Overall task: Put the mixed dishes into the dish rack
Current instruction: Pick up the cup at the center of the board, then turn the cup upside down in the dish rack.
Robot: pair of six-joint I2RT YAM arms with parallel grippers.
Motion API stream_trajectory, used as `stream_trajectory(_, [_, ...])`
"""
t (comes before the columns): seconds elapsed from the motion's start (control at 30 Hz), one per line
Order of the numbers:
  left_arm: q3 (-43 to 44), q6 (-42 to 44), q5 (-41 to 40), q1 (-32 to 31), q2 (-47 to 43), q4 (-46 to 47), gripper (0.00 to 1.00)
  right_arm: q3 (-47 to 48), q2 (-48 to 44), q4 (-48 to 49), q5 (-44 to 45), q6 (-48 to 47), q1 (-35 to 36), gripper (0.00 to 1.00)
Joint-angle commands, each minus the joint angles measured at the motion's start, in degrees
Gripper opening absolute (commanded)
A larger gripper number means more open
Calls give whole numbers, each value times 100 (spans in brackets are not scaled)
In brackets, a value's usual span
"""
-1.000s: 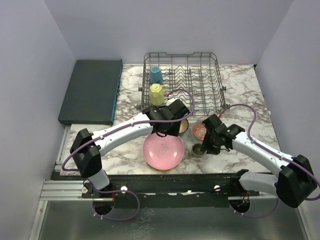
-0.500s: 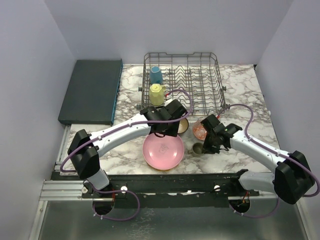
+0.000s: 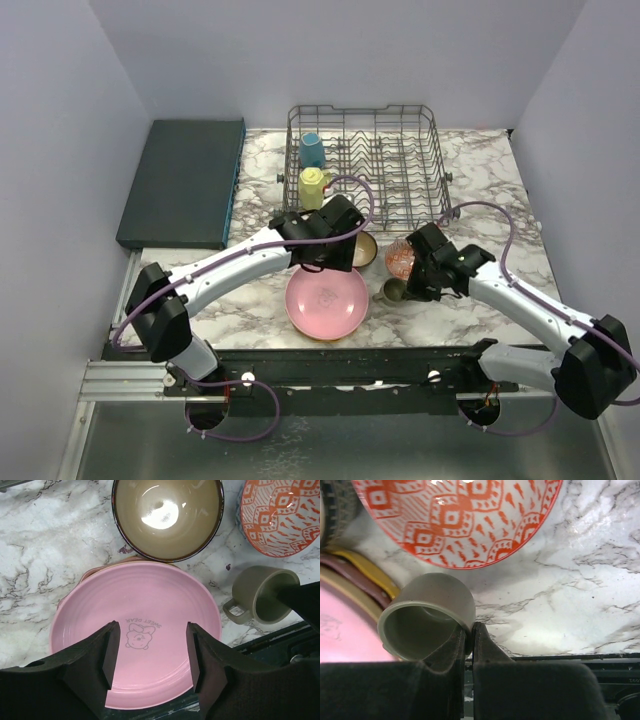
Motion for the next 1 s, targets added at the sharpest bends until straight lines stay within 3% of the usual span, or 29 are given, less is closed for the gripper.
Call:
stream_trajectory(0.0, [-170, 55, 450, 207, -360, 239, 64, 260, -436, -87, -200, -198, 41, 0])
stream_trajectory(0.7, [-995, -259, 2933, 1200, -1528, 1495, 98, 872, -1470, 592, -882, -976, 37, 1])
stream_trajectory(0.97, [-1205, -635, 3968, 1426, -1672, 2104, 99, 1092, -2041, 991, -1197, -1209, 37, 1])
